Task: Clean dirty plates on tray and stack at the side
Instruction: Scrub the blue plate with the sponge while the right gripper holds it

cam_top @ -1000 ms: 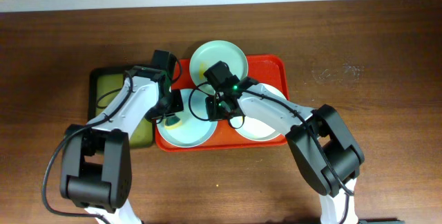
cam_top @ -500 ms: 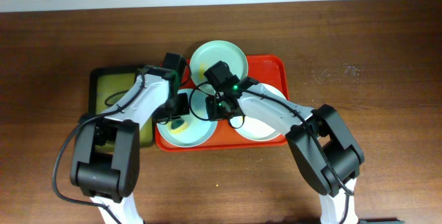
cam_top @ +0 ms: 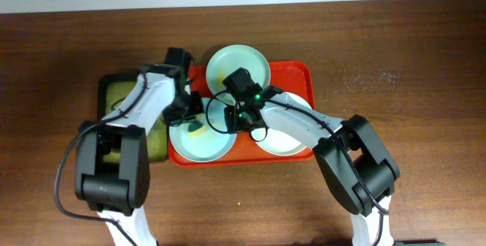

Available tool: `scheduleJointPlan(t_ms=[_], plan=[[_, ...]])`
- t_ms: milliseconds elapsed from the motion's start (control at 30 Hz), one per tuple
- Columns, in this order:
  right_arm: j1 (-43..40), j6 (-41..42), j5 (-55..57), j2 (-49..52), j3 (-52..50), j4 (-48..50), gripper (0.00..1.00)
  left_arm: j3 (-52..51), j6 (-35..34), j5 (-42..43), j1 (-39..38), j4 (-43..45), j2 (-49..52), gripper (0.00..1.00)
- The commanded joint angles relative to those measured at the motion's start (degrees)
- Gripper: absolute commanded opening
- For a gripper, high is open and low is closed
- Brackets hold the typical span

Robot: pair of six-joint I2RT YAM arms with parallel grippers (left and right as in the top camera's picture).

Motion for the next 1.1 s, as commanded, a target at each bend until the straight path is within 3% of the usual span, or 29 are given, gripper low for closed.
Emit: scheduleJointPlan(t_ms=[0, 133, 333, 433, 567, 700, 800, 900, 1067], plan=[[0.11, -0.24, 1.22, 1.44, -0.37, -0.68, 0.04, -3.87, -0.33, -0.09, -3.06, 2.12, 0.76, 0.0], [0.11, -0.24, 1.22, 1.44, -0.37, -0.76, 0.04, -5.53, -0.48, -6.49, -2.62, 0.48, 0.81, 0.0], [0.11, -0.24, 1.22, 1.44, -0.37, -1.09, 0.04, -3.96, -5.38, -24.85, -0.48, -8.76, -0.57, 0.0], [0.11, -0.24, 1.22, 1.44, -0.37, -1.07, 0.04, -3.15, -5.88, -23.12, -0.72, -10.19, -3.96, 0.0], [0.11, -0.22, 1.22, 1.44, -0.37, -0.5, 0.04, -3.65, -4.24, -5.09, -1.42, -9.25, -6.16, 0.0], [0.11, -0.24, 1.22, 1.44, -0.37, -0.66, 0.04, -11.3, -4.13, -0.13, -4.74, -1.95, -6.16, 0.0], [0.11, -0.24, 1.2, 1.44, -0.37, -0.7, 0.04, -13.94, -4.13, -2.62, -5.66, 0.66, -6.16, 0.0], [0.11, -0.24, 1.22, 1.44, -0.37, -0.81, 0.04, -13.9, -4.2, -13.0, -4.61, 0.2, -6.19, 0.0], [0.11, -0.24, 1.22, 1.44, -0.37, -0.85, 0.04, -9.84, -7.39, -23.56, 0.11, -6.62, -6.43, 0.0]])
